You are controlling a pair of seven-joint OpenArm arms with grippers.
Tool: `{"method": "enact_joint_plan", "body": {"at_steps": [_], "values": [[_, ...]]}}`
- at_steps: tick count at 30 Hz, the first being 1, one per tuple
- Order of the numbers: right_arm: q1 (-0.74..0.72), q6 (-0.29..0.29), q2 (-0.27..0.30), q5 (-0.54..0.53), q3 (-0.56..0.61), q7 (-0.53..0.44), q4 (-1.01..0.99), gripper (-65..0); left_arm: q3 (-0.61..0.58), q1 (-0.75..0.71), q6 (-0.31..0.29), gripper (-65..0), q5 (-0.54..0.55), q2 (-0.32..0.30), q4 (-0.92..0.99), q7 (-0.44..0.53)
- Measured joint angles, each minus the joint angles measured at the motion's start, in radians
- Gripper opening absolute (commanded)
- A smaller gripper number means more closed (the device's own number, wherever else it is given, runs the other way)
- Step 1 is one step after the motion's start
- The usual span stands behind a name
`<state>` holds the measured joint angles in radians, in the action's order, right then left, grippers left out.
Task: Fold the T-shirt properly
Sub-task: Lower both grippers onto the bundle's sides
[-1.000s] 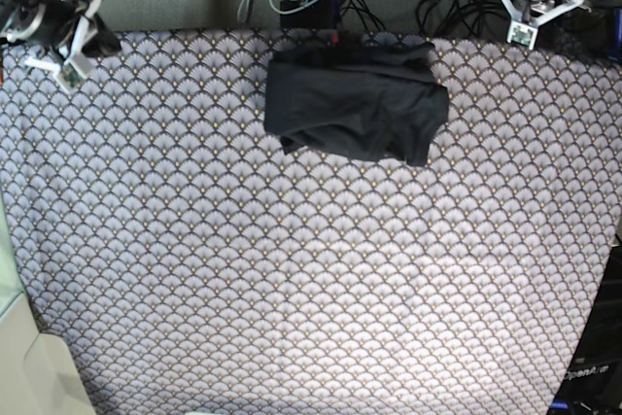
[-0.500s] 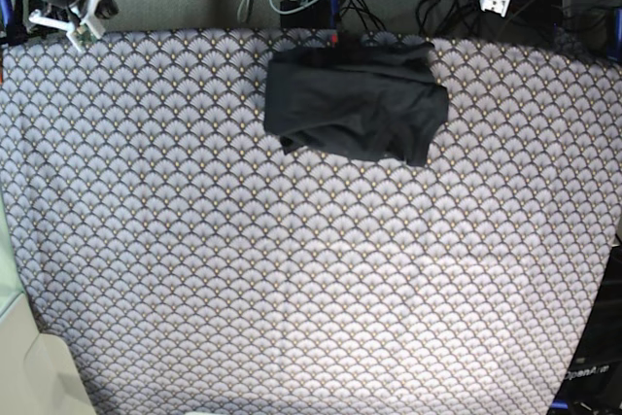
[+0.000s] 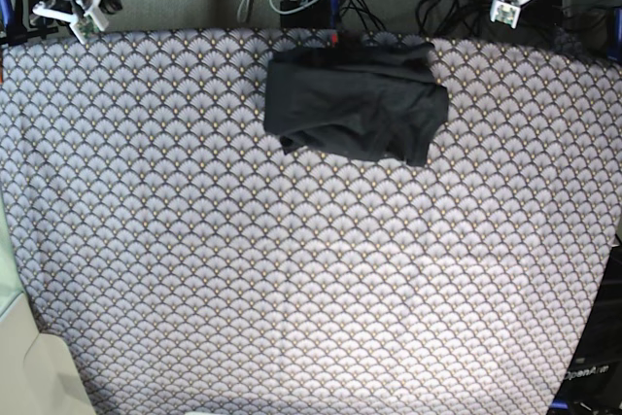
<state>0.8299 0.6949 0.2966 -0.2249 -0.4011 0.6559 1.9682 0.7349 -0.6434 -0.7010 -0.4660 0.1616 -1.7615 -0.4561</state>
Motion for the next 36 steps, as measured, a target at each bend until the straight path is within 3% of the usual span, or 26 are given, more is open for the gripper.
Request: {"method": "enact_joint_plan", "body": {"at_steps": [6, 11, 14, 18, 23, 29, 36], "values": [[0.013, 0.000, -0.003, -0.054, -0.043, -0.060, 0.001, -65.0, -0.006, -0.013, -0.002, -65.0, 0.056, 0.000, -0.015, -0.010], [-0.069, 0.001, 0.018, -0.070, -0.035, -0.047, 0.007, -65.0, -0.134, -0.013, 0.000, -65.0, 0.076, -0.003, -0.080, -0.010], [-0.122, 0.000, 0.023, -0.140, -0.027, -0.059, 0.015, -65.0, -0.201, -0.016, -0.002, -65.0, 0.064, -0.001, -0.084, -0.022], [-0.163, 0.000, 0.078, -0.202, -0.019, -0.050, 0.017, -65.0, -0.255, -0.016, -0.003, -65.0, 0.066, 0.000, -0.084, -0.017], [-0.220, -0.001, 0.107, -0.274, 0.023, -0.052, 0.017, -65.0, -0.345, -0.012, 0.007, -65.0, 0.066, -0.009, -0.086, -0.018], [-0.329, 0.000, 0.137, -0.298, 0.086, 0.103, 0.017, -65.0, -0.463, -0.014, 0.001, -65.0, 0.066, -0.009, -0.166, -0.064], [-0.371, 0.000, 0.135, -0.304, 0.088, 0.134, 0.017, -65.0, -0.476, 0.047, -0.001, -65.0, 0.066, -0.007, -0.185, -0.136]]}}
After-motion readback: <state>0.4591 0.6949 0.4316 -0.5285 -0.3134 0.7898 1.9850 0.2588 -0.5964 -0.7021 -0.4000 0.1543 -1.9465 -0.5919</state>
